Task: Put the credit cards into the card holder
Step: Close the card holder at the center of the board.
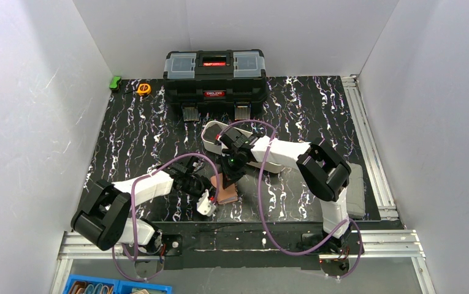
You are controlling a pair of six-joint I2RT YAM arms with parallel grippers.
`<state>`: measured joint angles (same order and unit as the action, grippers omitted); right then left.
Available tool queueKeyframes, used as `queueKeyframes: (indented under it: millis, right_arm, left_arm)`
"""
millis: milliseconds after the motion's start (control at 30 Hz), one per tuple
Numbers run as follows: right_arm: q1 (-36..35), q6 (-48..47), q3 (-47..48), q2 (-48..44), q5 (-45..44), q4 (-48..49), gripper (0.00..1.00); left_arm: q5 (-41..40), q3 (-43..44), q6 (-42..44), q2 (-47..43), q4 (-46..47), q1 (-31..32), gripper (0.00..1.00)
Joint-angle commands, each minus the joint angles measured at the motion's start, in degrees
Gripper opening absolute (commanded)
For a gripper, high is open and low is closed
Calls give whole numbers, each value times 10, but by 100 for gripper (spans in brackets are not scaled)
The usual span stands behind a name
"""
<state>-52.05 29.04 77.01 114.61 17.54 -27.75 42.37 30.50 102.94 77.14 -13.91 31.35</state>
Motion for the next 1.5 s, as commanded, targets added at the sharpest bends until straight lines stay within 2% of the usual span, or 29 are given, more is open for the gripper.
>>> queueKeyframes:
  millis: [0, 167, 400, 467, 733, 1000, 1267, 1467]
  right_arm:
    - [-31, -13, -82, 119, -75, 23, 1]
    - [-31, -13, -81, 128, -71, -8, 1]
    - [-25, 8, -114, 63, -80, 3, 2]
    - [-22, 11, -118, 36, -78, 19, 14]
    - [14, -8, -106, -38, -87, 43, 43]
    - [48, -18, -100, -63, -41, 56, 42]
    - [60, -25, -100, -105, -41, 48, 41]
    - [60, -29, -86, -94, -25, 47, 37]
  left_arm:
    - [54, -11, 13, -3, -49, 13, 20]
    - [58, -11, 19, -7, -52, 13, 20]
    - [55, -6, 24, -1, -55, 14, 20]
    - [56, -6, 25, 0, -55, 14, 19]
    - [52, -4, 26, 3, -62, 14, 18]
    - [52, -6, 32, 6, -62, 14, 18]
    - [48, -10, 33, 5, -62, 14, 16]
    - [47, -13, 32, 2, -62, 14, 16]
